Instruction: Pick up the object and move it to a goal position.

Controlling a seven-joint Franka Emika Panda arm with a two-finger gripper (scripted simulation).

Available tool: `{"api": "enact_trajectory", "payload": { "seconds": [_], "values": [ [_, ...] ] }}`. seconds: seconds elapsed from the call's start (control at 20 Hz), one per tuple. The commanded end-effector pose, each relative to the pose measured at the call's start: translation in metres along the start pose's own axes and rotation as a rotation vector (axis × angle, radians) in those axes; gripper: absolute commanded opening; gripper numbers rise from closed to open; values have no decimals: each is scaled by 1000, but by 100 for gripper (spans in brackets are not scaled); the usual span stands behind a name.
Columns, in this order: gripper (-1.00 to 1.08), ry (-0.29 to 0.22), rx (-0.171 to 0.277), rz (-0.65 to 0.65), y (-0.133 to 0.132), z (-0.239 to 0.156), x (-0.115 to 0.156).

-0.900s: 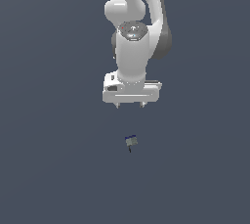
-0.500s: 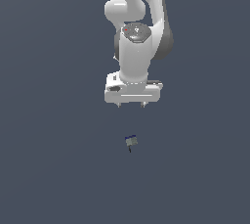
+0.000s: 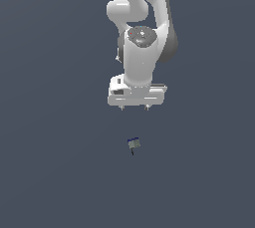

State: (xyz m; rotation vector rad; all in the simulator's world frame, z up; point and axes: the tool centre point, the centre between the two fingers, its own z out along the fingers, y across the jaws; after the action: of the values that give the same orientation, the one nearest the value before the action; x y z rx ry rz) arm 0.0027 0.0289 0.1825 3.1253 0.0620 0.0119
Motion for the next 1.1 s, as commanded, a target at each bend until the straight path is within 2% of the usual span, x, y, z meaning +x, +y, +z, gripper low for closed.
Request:
{"api": "enact_trajectory", "payload": {
  "seconds": [0.0,0.4,1.05],
  "values": [
    [100,-1,0,-7,0,4,4],
    [100,-2,2,-51,-1,28,31],
    [100,-5,12,-153,-3,97,84]
  ]
}}
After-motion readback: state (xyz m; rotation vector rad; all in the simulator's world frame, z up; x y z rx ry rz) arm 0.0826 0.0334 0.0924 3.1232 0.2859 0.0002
